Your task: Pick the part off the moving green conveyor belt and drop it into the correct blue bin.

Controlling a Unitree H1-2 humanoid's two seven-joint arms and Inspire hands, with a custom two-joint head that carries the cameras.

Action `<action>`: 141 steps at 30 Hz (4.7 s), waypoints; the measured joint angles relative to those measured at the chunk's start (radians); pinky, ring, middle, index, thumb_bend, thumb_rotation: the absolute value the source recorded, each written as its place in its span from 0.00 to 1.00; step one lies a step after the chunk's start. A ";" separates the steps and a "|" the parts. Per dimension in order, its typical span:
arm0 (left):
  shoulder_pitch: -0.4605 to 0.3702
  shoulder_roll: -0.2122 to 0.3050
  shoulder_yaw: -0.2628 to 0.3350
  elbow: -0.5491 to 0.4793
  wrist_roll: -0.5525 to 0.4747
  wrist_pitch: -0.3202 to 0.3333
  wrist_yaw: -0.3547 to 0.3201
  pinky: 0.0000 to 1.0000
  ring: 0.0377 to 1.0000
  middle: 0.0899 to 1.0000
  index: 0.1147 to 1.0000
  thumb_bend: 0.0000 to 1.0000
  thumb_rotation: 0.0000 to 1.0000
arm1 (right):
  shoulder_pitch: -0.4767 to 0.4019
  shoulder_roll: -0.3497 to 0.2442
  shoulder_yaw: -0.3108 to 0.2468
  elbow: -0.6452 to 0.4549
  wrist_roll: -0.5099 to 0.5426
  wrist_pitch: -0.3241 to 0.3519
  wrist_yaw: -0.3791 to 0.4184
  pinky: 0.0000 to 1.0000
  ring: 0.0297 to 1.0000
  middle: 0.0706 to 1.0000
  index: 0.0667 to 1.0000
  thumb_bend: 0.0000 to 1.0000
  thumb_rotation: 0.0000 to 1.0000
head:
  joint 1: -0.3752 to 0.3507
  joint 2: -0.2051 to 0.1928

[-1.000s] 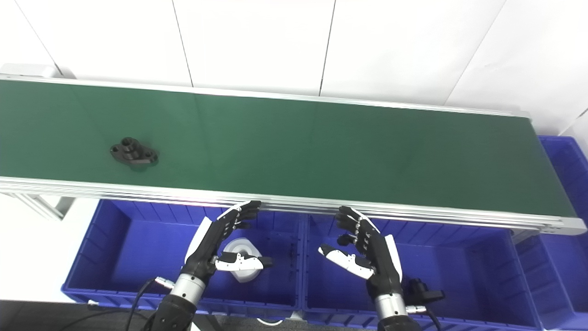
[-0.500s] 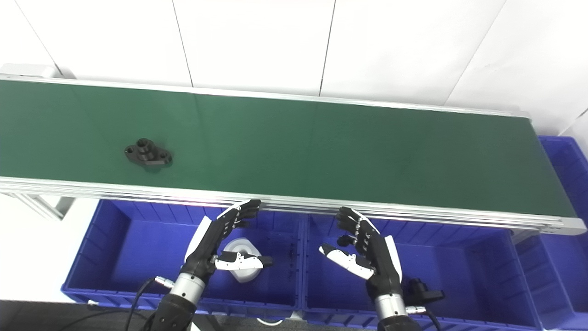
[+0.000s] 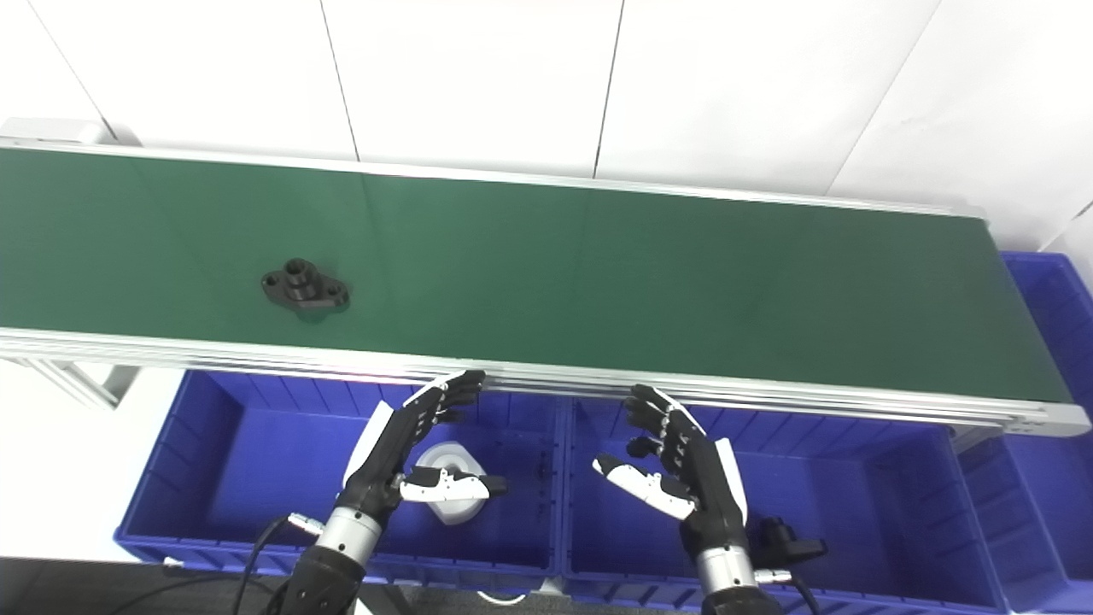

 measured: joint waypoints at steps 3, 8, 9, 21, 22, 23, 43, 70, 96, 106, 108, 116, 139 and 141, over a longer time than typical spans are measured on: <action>0.000 0.000 0.000 0.001 0.000 0.000 0.000 0.77 0.81 0.80 0.79 0.75 0.20 | 0.000 0.000 0.000 0.000 0.004 0.000 0.000 0.71 0.79 0.78 0.79 0.72 0.26 | 0.000 0.003; -0.001 0.000 0.000 0.008 0.000 -0.002 0.000 0.77 0.81 0.80 0.78 0.76 0.21 | -0.001 -0.001 0.000 0.004 -0.006 0.000 0.000 0.70 0.79 0.77 0.79 0.71 0.26 | 0.036 -0.027; -0.001 -0.001 0.000 0.018 0.000 -0.005 0.002 0.77 0.81 0.80 0.78 0.76 0.22 | -0.001 -0.001 0.000 0.007 -0.005 0.000 0.000 0.70 0.79 0.77 0.79 0.71 0.24 | 0.058 -0.040; -0.010 -0.043 -0.020 0.184 0.022 -0.111 0.047 0.75 0.79 0.80 0.80 0.74 0.22 | 0.008 -0.039 -0.021 0.078 0.039 -0.031 0.048 0.75 0.83 0.82 0.83 0.61 0.14 | 0.355 -0.220; -0.014 -0.048 -0.021 0.202 0.033 -0.123 0.053 0.75 0.79 0.79 0.79 0.74 0.22 | 0.009 -0.042 -0.023 0.081 0.039 -0.042 0.049 0.76 0.84 0.82 0.84 0.59 0.13 | 0.360 -0.230; -0.018 -0.051 -0.023 0.219 0.039 -0.130 0.062 0.74 0.79 0.79 0.79 0.75 0.22 | 0.009 -0.044 -0.024 0.086 0.039 -0.056 0.050 0.77 0.85 0.83 0.84 0.58 0.13 | 0.360 -0.230; -0.032 -0.044 -0.043 0.297 0.052 -0.173 0.123 0.76 0.79 0.80 0.80 0.74 0.22 | 0.000 -0.022 -0.025 0.194 -0.042 -0.163 0.001 0.71 0.78 0.77 0.78 0.64 0.17 | 0.322 -0.324; -0.051 0.012 -0.061 0.292 0.008 -0.173 0.119 0.79 0.82 0.83 0.82 0.71 0.21 | -0.139 0.006 -0.004 -0.404 -0.266 -0.142 -0.100 0.62 0.69 0.71 0.75 0.69 0.26 | 0.034 -0.267; -0.071 0.014 -0.001 0.251 0.002 -0.172 0.051 0.76 0.79 0.81 0.79 0.74 0.18 | -0.456 -0.150 0.130 -0.308 -0.560 0.342 0.145 0.63 0.69 0.71 0.75 0.77 0.25 | -0.097 -0.213; -0.072 0.014 0.004 0.250 -0.001 -0.173 0.039 0.74 0.79 0.80 0.78 0.74 0.17 | -0.570 -0.196 0.254 -0.069 -0.718 0.344 0.153 0.63 0.69 0.69 0.74 0.78 0.29 | -0.110 -0.210; -0.071 0.014 0.003 0.243 0.001 -0.173 0.039 0.74 0.79 0.81 0.78 0.74 0.17 | -0.579 -0.197 0.269 -0.032 -0.733 0.344 0.154 0.63 0.68 0.69 0.74 0.78 0.29 | -0.110 -0.209; -0.072 0.014 0.001 0.226 0.001 -0.173 0.039 0.74 0.78 0.80 0.78 0.73 0.16 | -0.622 -0.212 0.333 0.111 -0.788 0.344 0.151 0.65 0.69 0.69 0.73 0.78 0.27 | -0.110 -0.201; -0.071 0.011 -0.005 0.219 0.000 -0.172 0.038 0.77 0.79 0.79 0.78 0.73 0.17 | -0.642 -0.268 0.417 0.239 -0.863 0.333 0.012 0.20 0.24 0.43 0.48 0.53 0.00 | -0.118 -0.175; -0.071 0.011 -0.005 0.219 -0.002 -0.173 0.038 0.76 0.79 0.79 0.78 0.73 0.17 | -0.640 -0.272 0.419 0.240 -0.866 0.333 -0.003 0.18 0.23 0.43 0.46 0.52 0.00 | -0.118 -0.175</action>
